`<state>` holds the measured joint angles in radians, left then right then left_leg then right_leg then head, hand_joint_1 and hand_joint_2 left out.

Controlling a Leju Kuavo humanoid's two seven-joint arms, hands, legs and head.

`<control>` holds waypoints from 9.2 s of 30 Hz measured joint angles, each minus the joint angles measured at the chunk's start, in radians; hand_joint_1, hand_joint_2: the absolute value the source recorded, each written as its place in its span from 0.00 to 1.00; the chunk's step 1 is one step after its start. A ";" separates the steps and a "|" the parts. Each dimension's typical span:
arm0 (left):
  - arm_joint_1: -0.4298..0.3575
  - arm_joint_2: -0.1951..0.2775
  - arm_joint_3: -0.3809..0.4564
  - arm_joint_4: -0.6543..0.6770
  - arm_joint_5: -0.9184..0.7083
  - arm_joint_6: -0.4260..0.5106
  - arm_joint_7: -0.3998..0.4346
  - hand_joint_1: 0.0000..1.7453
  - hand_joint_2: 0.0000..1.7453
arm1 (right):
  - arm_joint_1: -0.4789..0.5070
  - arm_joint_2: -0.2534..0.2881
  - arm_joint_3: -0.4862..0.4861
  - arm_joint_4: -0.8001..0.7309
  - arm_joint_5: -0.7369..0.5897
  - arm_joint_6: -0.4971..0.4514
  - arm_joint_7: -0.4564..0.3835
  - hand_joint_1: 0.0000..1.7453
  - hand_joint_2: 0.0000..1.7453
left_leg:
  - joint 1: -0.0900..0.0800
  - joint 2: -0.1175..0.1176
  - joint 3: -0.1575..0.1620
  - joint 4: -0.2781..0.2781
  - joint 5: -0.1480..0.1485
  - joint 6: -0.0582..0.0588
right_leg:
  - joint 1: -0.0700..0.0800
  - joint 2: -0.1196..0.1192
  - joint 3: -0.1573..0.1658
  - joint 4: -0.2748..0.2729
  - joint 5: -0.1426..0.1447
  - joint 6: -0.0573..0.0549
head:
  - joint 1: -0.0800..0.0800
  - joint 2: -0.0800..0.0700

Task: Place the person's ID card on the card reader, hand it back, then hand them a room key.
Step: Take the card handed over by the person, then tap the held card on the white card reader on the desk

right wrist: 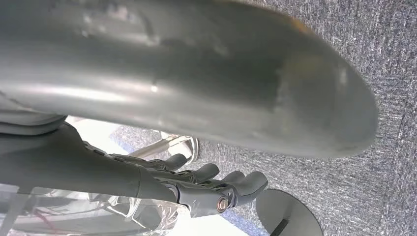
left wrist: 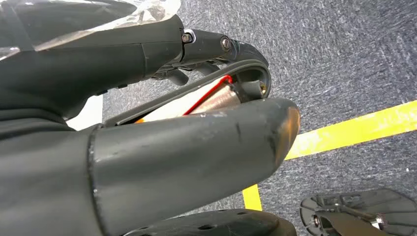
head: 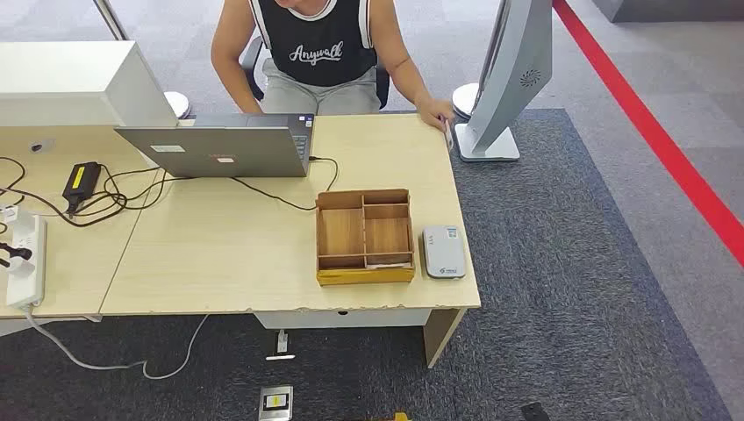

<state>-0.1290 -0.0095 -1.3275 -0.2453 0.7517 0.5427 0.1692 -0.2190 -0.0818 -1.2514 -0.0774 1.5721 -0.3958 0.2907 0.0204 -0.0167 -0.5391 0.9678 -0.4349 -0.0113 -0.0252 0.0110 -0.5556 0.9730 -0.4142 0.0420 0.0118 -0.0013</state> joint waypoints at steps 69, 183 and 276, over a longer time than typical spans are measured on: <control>-0.005 -0.006 0.000 0.003 -0.028 0.018 -0.056 0.00 0.00 | -0.100 -0.231 1.342 -1.369 -0.762 -0.303 0.105 0.00 1.00 | -0.009 0.001 -0.002 -0.002 -0.002 0.004 | -0.009 0.003 0.007 0.004 -0.003 0.006 | 0.000 0.000; -0.005 -0.004 -0.029 0.002 -0.107 0.004 -0.064 0.00 0.00 | -0.592 -0.176 2.110 -0.974 -0.714 -0.116 0.154 1.00 1.00 | -0.008 0.001 -0.004 -0.001 -0.001 0.003 | -0.008 0.003 0.003 0.004 -0.003 0.006 | 0.000 0.000; 0.004 -0.005 -0.021 -0.003 -0.104 0.033 -0.060 0.00 0.00 | -0.385 -0.097 2.071 -0.630 -1.014 -0.162 0.030 1.00 1.00 | -0.007 0.001 -0.003 -0.001 -0.002 0.003 | -0.007 0.003 0.004 0.004 -0.003 0.006 | 0.000 0.000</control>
<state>-0.1254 -0.0141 -1.3481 -0.2480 0.6478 0.5761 0.1090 -0.6035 -0.1785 0.8198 -0.7077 0.5585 -0.5580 0.3206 0.0131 -0.0157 -0.5423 0.9668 -0.4364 -0.0080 -0.0323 0.0140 -0.5519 0.9768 -0.4176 0.0475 0.0117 -0.0012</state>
